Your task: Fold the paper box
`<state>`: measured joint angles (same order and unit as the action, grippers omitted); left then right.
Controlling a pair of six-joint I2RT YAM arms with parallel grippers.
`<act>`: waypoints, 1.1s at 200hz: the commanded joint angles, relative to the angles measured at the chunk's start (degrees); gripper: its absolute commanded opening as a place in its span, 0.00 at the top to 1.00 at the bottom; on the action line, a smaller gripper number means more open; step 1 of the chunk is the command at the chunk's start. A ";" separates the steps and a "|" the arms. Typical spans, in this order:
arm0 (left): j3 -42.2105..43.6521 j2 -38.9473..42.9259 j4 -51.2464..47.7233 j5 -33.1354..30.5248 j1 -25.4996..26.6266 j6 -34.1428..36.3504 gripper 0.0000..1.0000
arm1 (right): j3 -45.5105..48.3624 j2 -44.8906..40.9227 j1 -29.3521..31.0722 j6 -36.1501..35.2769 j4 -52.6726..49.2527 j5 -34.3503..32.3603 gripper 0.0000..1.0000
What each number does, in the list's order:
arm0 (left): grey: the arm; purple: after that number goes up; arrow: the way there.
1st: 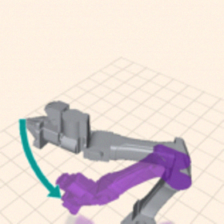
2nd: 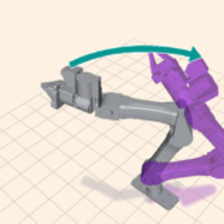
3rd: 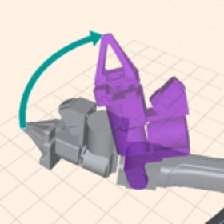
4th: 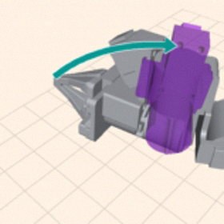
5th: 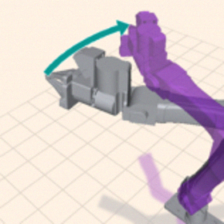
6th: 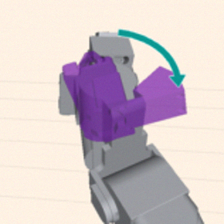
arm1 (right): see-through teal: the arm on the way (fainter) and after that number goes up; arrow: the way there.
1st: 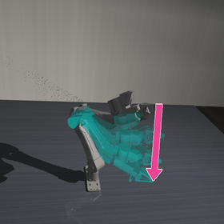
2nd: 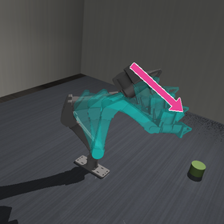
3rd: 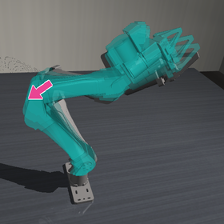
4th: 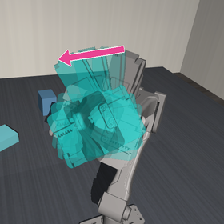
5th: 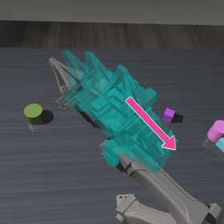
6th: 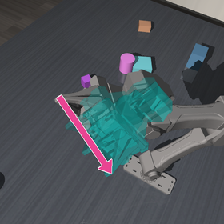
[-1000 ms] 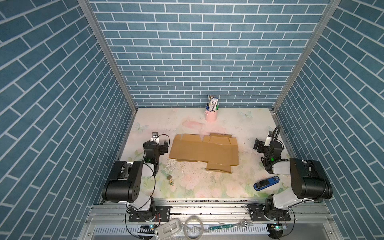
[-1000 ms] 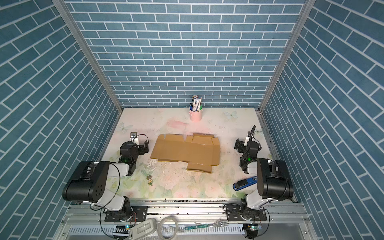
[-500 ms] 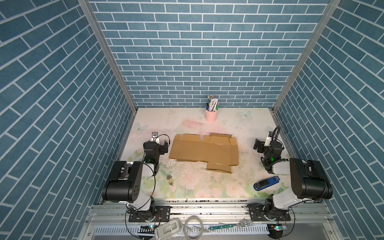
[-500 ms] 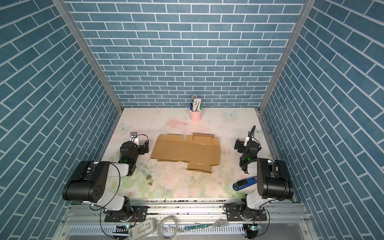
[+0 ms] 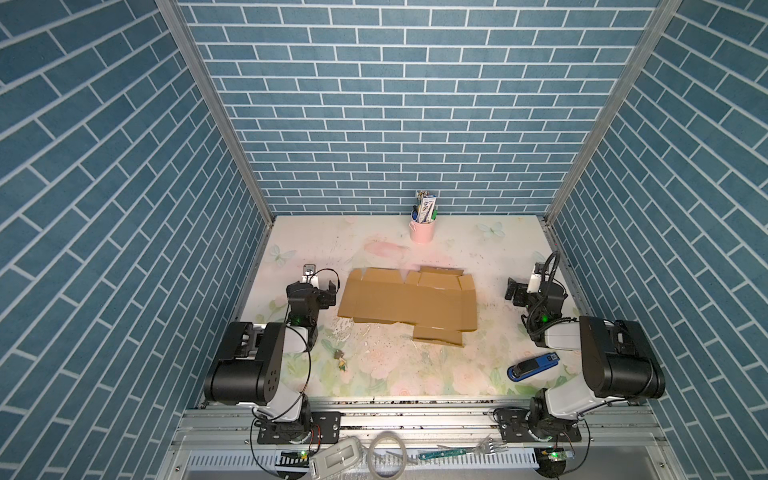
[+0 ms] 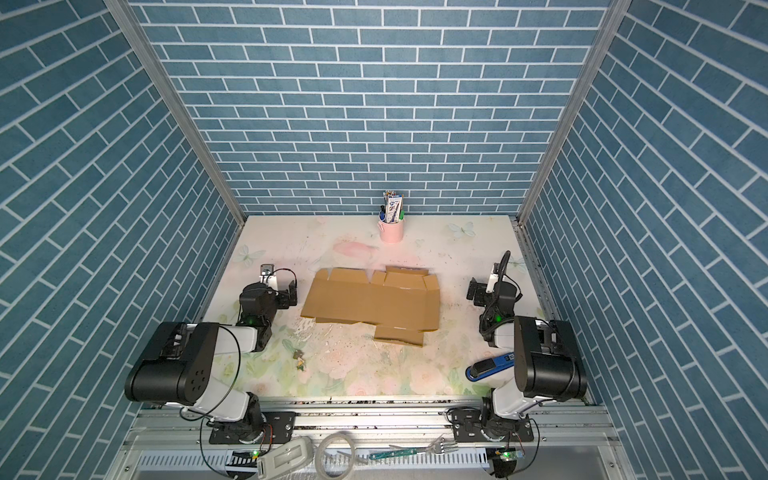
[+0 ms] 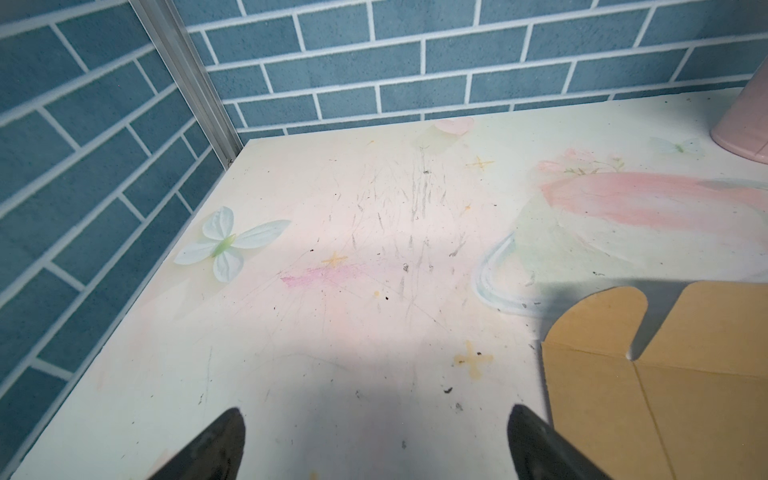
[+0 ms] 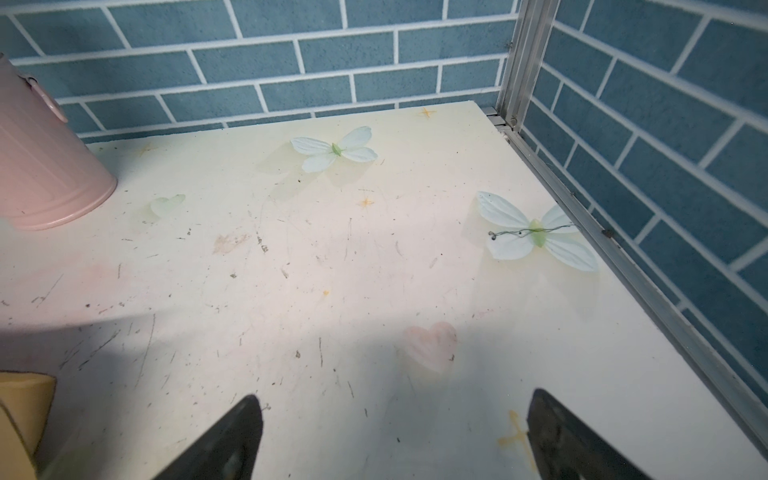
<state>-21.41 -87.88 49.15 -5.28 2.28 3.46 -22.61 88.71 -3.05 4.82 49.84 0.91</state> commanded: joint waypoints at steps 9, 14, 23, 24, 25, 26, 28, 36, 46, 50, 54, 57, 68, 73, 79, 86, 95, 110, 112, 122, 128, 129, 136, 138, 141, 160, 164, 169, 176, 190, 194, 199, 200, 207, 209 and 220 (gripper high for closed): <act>-1.12 0.16 -0.35 -0.70 0.35 0.27 0.00 | -0.09 -0.28 -0.11 -1.90 -0.18 0.96 0.01; -1.12 0.16 -0.32 -0.79 0.35 0.27 0.00 | -0.09 -0.20 -0.19 -1.85 -0.24 0.85 0.01; -1.13 0.17 -0.24 -0.86 0.45 0.36 0.01 | -0.03 -0.25 -0.20 -1.88 -0.25 0.83 0.01; -1.11 0.17 -0.26 -0.87 0.49 0.38 0.00 | -0.05 -0.27 -0.20 -1.86 -0.26 0.84 0.01; -1.10 0.16 -0.27 -0.83 0.46 0.39 0.00 | -0.06 -0.24 -0.20 -1.84 -0.27 0.84 0.01; -1.10 0.16 -0.18 -0.81 0.45 0.40 0.00 | -0.06 -0.26 -0.20 -1.88 -0.27 0.80 0.01; -1.09 0.16 -0.25 -0.79 0.44 0.34 0.00 | -0.06 -0.28 -0.20 -1.91 -0.27 0.77 0.01; -1.16 0.16 -0.28 -0.89 0.44 0.32 0.00 | -0.10 -0.21 -0.20 -1.89 -0.25 0.83 0.01; -1.09 0.16 -0.25 -0.95 0.51 0.35 0.01 | -0.13 -0.23 -0.20 -1.90 -0.31 0.70 0.01; -1.09 0.12 -0.06 -1.07 0.57 0.40 0.00 | -0.12 -0.14 -0.19 -1.92 -0.33 0.69 0.01; -1.09 0.16 -0.07 -1.30 0.68 0.45 0.01 | -0.15 -0.20 -0.15 -1.90 -0.34 0.64 0.01; -1.09 0.17 -0.02 -1.37 0.70 0.49 0.01 | -0.15 -0.20 -0.12 -1.92 -0.34 0.55 0.01; -1.09 0.16 -0.01 -1.43 0.70 0.51 0.00 | 0.07 -0.25 -0.04 -2.14 -0.04 -0.10 0.01; -1.01 0.17 -0.02 -1.49 0.78 0.50 0.00 | 0.11 -0.35 -0.03 -2.18 0.05 -0.21 0.01; -1.01 0.17 -0.01 -1.49 0.79 0.49 0.00 | 0.26 -0.31 0.12 -2.25 0.28 -0.42 0.01; -0.99 0.25 0.03 -2.43 0.98 0.49 0.00 | 0.56 -0.40 0.38 -2.50 0.84 -0.81 0.01; -1.19 0.80 -0.92 -4.62 1.48 0.23 0.01 | 1.55 -0.56 1.19 -3.00 2.33 -2.08 0.01; -1.29 2.12 -2.08 -5.43 2.16 0.56 0.00 | 4.14 -0.87 2.37 -3.48 7.28 -4.81 0.01; -1.40 2.45 -2.51 -5.68 2.26 0.57 0.01 | 4.57 -0.90 2.48 -3.49 7.86 -5.07 0.01; -2.19 3.79 -5.06 -6.97 2.59 0.46 0.00 | 6.15 -0.95 2.84 -3.48 10.98 -6.35 0.01; -3.27 4.79 -7.61 -7.90 2.68 0.13 0.00 | 6.79 -1.29 3.06 -3.50 11.97 -7.39 0.01; -3.41 4.93 -8.12 -8.03 2.70 0.13 0.00 | 6.83 -1.36 3.10 -3.46 12.09 -7.58 0.01; -4.93 5.74 -11.50 -8.72 2.85 -0.11 0.00 | 7.04 -2.26 3.30 -3.50 11.83 -8.50 0.01; -5.35 5.93 -12.42 -9.01 2.89 -0.14 0.00 | 7.05 -2.54 3.38 -3.50 11.58 -8.74 0.01; -5.83 6.24 -13.45 -9.57 3.04 -0.13 0.00 | 6.98 -2.85 3.44 -3.44 11.04 -8.87 0.01; -8.05 8.50 -17.54 -15.27 4.40 -0.02 0.00 | 6.32 -5.21 4.13 -3.66 7.97 -10.85 0.01; -8.80 9.01 -19.00 -16.52 4.60 -0.32 0.00 | 5.89 -5.83 4.38 -3.79 6.62 -11.28 0.01; -9.56 9.62 -20.38 -18.49 4.86 -0.93 0.00 | 5.28 -6.95 4.66 -3.93 4.80 -11.84 0.01; -10.54 10.67 -22.44 -19.83 4.92 -2.14 0.00 | 4.20 -8.35 5.02 -3.94 0.86 -12.59 0.01; -12.13 12.50 -25.80 -20.99 4.94 -3.55 0.00 | 2.95 -10.02 5.16 -3.50 -3.24 -13.36 0.01; -12.84 12.89 -27.11 -21.17 5.01 -4.02 0.00 | 2.77 -10.31 5.22 -3.38 -3.89 -13.49 0.02; -13.90 13.37 -29.06 -21.65 5.02 -4.74 0.01 | 2.39 -10.69 5.34 -3.06 -5.04 -13.95 0.01; -14.09 13.49 -29.48 -21.68 5.06 -4.89 0.00 | 2.31 -10.76 5.34 -2.97 -5.34 -14.02 0.02; -15.62 14.18 -32.33 -22.29 5.16 -5.94 0.00 | 1.39 -11.21 5.33 -1.99 -7.75 -15.87 0.02; -15.93 14.37 -33.10 -22.60 5.11 -6.26 0.01 | 1.13 -11.32 5.40 -1.65 -8.40 -16.38 0.02; -18.09 15.30 -36.98 -24.25 5.19 -8.81 0.00 | -0.44 -12.31 5.34 -0.05 -12.39 -18.51 0.02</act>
<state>-35.40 -74.70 23.73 -24.08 7.14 -0.08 -20.08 78.37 2.00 3.05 47.35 -11.55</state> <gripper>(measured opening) 0.994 0.982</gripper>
